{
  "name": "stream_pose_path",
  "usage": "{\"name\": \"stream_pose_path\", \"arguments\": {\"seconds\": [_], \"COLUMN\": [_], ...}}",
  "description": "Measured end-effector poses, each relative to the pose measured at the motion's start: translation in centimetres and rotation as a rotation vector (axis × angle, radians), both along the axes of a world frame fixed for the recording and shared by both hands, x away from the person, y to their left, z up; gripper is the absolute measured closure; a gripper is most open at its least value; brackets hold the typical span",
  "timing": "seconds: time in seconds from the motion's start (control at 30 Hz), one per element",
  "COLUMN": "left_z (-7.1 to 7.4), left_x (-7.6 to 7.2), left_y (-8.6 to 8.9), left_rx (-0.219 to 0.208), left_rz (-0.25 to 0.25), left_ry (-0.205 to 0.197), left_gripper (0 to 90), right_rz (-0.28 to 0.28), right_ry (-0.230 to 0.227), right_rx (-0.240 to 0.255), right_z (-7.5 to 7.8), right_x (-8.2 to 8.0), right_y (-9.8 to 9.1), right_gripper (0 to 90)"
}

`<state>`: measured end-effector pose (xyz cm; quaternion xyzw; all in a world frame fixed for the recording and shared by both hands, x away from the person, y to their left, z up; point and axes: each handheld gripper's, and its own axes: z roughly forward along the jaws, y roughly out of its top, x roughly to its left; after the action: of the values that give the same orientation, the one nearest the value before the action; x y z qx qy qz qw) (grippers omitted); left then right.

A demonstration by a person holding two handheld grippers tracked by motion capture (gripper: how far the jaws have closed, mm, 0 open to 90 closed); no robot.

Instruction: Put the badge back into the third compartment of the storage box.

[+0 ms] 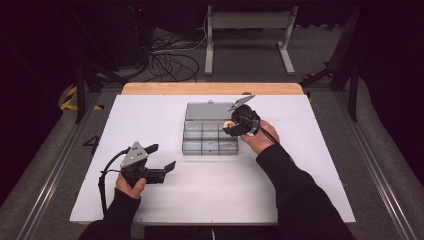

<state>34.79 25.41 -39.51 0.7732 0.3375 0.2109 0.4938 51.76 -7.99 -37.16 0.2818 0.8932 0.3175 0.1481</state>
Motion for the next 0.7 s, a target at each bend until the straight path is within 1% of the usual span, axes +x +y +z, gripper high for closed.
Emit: {"name": "stream_pose_path", "arguments": {"seconds": [0.17, 0.37, 0.5, 0.53, 0.63, 0.7], "left_z": [0.0, 0.0, 0.0, 0.0, 0.0, 0.0], "left_x": [0.0, 0.0, 0.1, 0.1, 0.1, 0.1], "left_y": [0.0, 0.0, 0.0, 0.0, 0.0, 0.0], "left_rx": [0.003, -0.004, 0.001, 0.0, 0.003, 0.003], "left_rz": [-0.002, -0.002, -0.003, -0.004, -0.003, -0.004], "left_ry": [-0.004, 0.002, -0.004, -0.001, -0.001, -0.001], "left_gripper": [13.6, 13.5, 13.5, 13.5, 13.5, 13.5], "right_rz": [-0.003, -0.007, -0.003, -0.002, 0.005, 0.004], "right_ry": [0.004, 0.012, 0.011, 0.015, 0.012, 0.013], "right_rx": [-0.009, -0.023, -0.039, -0.035, -0.051, -0.054], "right_z": [-0.5, -1.1, -1.4, -1.4, -1.6, -1.6], "right_x": [0.3, 0.5, 0.6, 0.6, 0.7, 0.7], "right_y": [0.3, 0.8, 1.0, 1.1, 1.2, 1.3], "right_gripper": [47.0, 47.0, 47.0, 47.0, 46.9, 46.9]}}
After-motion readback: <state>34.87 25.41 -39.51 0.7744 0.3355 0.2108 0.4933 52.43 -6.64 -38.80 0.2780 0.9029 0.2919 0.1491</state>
